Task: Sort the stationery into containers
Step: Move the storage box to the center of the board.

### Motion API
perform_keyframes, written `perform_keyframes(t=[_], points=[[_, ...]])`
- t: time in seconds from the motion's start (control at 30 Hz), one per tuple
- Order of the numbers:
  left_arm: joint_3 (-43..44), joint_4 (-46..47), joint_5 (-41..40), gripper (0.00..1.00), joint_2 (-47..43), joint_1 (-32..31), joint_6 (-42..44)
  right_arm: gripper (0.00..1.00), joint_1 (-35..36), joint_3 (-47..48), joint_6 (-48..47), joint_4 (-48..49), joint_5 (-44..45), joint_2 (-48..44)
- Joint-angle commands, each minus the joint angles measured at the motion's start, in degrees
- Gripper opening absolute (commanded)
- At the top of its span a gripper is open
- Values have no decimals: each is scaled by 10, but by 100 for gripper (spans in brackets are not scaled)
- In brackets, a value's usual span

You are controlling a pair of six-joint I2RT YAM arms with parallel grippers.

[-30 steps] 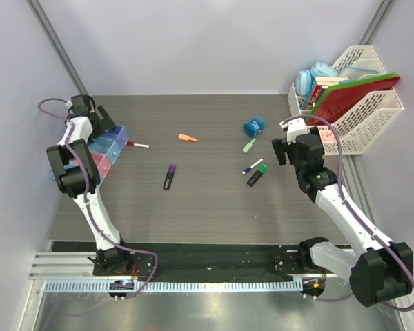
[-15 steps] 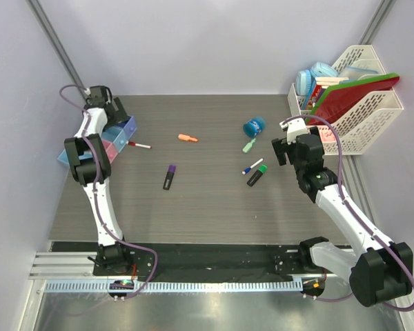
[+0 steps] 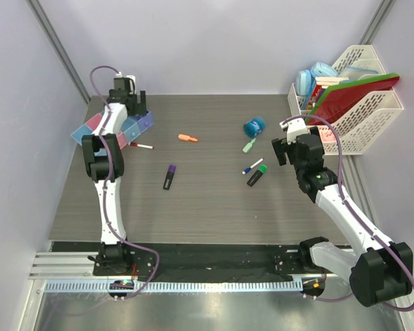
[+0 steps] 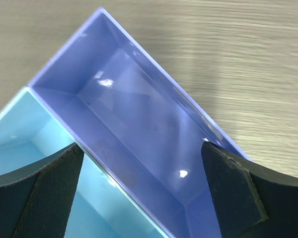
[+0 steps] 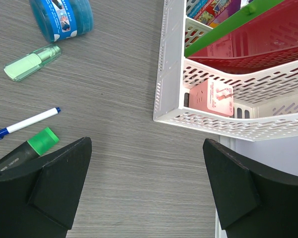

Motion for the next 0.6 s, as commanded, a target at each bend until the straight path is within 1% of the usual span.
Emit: perform_keyframes(t=[0.0, 0.1, 0.4, 0.57], points=[[36, 41, -18, 100, 21, -45, 97, 100, -1, -2, -4, 21, 4, -6], [46, 42, -27, 100, 33, -63, 123, 100, 0, -3, -5, 20, 8, -8], [66, 49, -35, 100, 47, -110, 156, 100, 0, -2, -7, 20, 15, -8], [82, 56, -59, 100, 61, -135, 172, 100, 0, -3, -8, 20, 19, -14]])
